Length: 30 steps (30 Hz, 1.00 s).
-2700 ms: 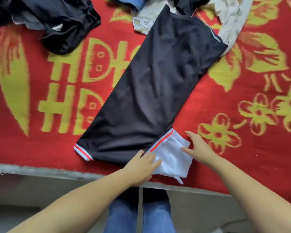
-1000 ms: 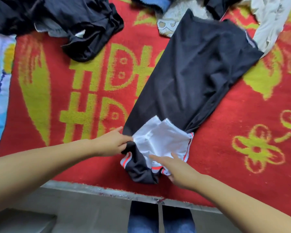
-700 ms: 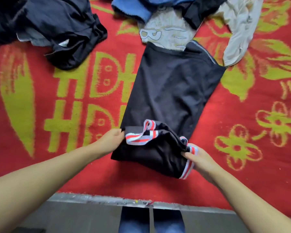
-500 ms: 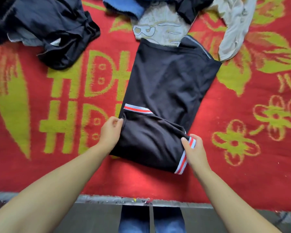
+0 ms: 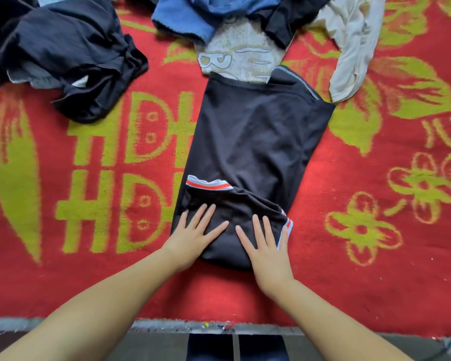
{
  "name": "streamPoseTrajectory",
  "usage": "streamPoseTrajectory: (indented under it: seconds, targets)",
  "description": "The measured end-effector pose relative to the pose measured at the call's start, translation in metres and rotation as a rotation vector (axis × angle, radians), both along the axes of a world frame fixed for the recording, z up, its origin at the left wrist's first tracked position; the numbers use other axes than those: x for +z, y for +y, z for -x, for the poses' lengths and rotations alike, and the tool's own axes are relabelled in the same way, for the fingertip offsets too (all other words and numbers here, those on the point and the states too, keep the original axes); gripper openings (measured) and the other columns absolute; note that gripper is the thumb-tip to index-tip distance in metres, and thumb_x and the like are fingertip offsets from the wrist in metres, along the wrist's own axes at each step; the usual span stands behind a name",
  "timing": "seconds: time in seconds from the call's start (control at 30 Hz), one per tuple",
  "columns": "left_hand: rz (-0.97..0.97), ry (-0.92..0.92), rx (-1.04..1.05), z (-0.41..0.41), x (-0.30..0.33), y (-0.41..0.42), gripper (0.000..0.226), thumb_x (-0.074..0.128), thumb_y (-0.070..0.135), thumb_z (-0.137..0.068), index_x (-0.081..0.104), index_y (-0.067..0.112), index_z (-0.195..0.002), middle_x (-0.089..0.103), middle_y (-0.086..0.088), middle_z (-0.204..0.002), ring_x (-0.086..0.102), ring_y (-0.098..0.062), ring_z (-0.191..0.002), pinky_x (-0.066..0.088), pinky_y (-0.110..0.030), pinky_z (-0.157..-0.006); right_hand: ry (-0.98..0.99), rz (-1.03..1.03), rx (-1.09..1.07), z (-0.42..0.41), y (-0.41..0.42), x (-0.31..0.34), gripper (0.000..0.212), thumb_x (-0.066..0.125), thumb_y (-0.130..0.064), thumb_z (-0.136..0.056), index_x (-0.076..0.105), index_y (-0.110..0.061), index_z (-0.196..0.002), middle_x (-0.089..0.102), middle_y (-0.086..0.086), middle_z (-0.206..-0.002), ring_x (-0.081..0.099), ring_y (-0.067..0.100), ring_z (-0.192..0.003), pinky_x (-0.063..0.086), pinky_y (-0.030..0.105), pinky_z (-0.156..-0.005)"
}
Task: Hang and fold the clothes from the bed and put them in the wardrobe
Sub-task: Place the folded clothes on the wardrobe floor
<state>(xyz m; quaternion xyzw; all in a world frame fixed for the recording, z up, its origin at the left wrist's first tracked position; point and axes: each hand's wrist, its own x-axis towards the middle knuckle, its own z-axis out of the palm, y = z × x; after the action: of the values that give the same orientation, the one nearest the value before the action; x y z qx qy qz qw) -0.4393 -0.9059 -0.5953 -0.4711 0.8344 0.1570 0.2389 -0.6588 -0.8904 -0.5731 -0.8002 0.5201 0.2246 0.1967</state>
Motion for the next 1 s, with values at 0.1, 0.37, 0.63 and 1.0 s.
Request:
streamPoseTrajectory:
  seconds: [0.1,0.37,0.63,1.0]
  targets:
    - [-0.033,-0.032,0.003,0.012,0.004,-0.002,0.119,0.085,0.007,-0.047,0.02,0.023,-0.145,0.037,-0.03,-0.144,0.042,-0.044,-0.13,0.045,-0.058,-0.091,0.054,-0.054,0.044,-0.009,-0.007,0.008,0.093,0.078,-0.017,-0.067,0.033,-0.029,-0.147,0.022,0.025,-0.154,0.025,0.044,-0.141,0.007,0.072,-0.106]
    - [-0.48,0.127,0.045,0.046,0.043,0.07,0.121,0.044,-0.013,-0.082,-0.061,0.043,-0.105,-0.041,-0.019,-0.136,-0.021,-0.04,-0.141,0.005,-0.05,-0.117,0.079,-0.346,0.431,0.033,-0.007,0.043,0.075,0.047,-0.014,-0.096,0.001,-0.031,-0.153,-0.009,0.02,-0.159,-0.006,0.039,-0.146,-0.015,0.061,-0.109]
    - [-0.708,0.286,0.268,0.026,0.059,0.001,0.068,0.041,-0.003,-0.08,0.043,0.024,-0.142,0.041,-0.004,-0.149,0.043,-0.02,-0.131,0.037,-0.023,-0.102,-0.081,-0.69,0.223,0.023,-0.065,0.061,0.053,0.05,-0.006,-0.081,0.049,-0.025,-0.131,0.059,0.009,-0.127,0.055,0.026,-0.118,0.043,0.039,-0.099]
    - [0.016,0.436,1.048,-0.02,0.028,-0.138,0.034,0.063,0.022,-0.089,0.057,0.01,-0.12,0.059,-0.01,-0.11,0.054,-0.027,-0.107,0.04,-0.031,-0.084,-0.352,0.091,-0.519,0.028,-0.181,0.029,0.047,0.051,-0.008,-0.091,0.048,-0.018,-0.137,0.046,0.012,-0.137,0.043,0.03,-0.129,0.035,0.042,-0.104]
